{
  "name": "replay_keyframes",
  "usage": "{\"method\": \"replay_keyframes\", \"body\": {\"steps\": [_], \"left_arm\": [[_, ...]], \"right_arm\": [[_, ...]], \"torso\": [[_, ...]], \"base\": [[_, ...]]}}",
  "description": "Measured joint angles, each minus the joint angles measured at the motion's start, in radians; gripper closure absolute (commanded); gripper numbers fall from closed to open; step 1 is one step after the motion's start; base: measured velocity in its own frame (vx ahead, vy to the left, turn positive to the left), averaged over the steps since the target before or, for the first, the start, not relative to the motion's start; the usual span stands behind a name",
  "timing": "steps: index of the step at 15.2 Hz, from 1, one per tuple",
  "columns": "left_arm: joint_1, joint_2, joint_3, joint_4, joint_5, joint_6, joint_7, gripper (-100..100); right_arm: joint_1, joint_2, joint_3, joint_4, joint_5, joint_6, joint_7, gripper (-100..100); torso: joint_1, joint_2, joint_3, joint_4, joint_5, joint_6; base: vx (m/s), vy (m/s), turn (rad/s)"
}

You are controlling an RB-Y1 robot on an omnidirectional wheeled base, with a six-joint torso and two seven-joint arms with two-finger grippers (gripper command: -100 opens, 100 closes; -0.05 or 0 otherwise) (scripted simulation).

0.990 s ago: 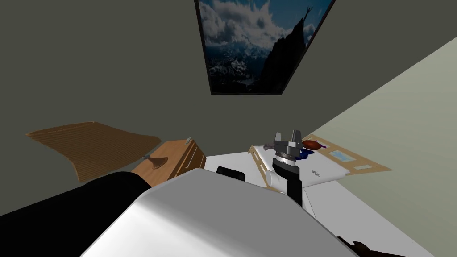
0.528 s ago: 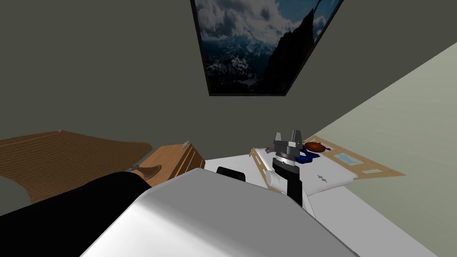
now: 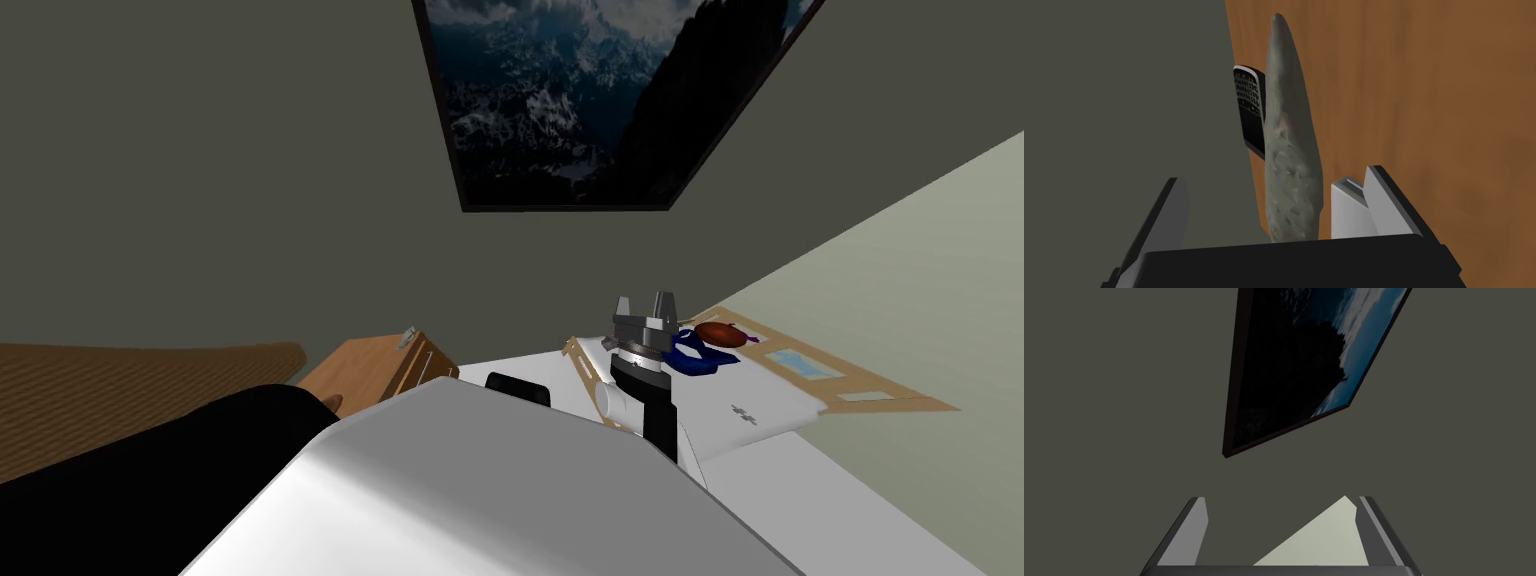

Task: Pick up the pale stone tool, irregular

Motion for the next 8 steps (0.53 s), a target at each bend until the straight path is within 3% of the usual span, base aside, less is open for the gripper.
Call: {"method": "replay_keyframes", "body": {"steps": [2, 3, 6, 8], "left_arm": [[-0.066, 0.031, 0.005, 0.063, -0.031, -0.004, 0.006, -100], [-0.066, 0.02, 0.023, 0.049, -0.034, 0.007, -0.005, -100], [-0.058, -0.005, 0.08, -0.05, -0.041, 0.067, -0.066, -100], [-0.074, -0.04, 0.156, -0.154, -0.052, 0.129, -0.142, -100]], "right_arm": [[0.0, 0.0, 0.0, 0.0, 0.0, 0.0, 0.0, 0], [0.0, 0.0, 0.0, 0.0, 0.0, 0.0, 0.0, 0], [0.0, 0.0, 0.0, 0.0, 0.0, 0.0, 0.0, 0], [0.0, 0.0, 0.0, 0.0, 0.0, 0.0, 0.0, 0]], "torso": [[-0.003, 0.006, 0.003, 0.001, 0.0, 0.0], [-0.004, 0.007, 0.004, 0.002, -0.001, -0.001], [-0.004, 0.008, 0.005, 0.002, -0.001, 0.0], [-0.006, 0.009, 0.005, 0.002, -0.001, 0.0]], "base": [[-0.068, -0.031, 0.08], [-0.043, -0.017, -0.006], [-0.055, -0.027, 0.071], [-0.047, -0.033, 0.034]]}}
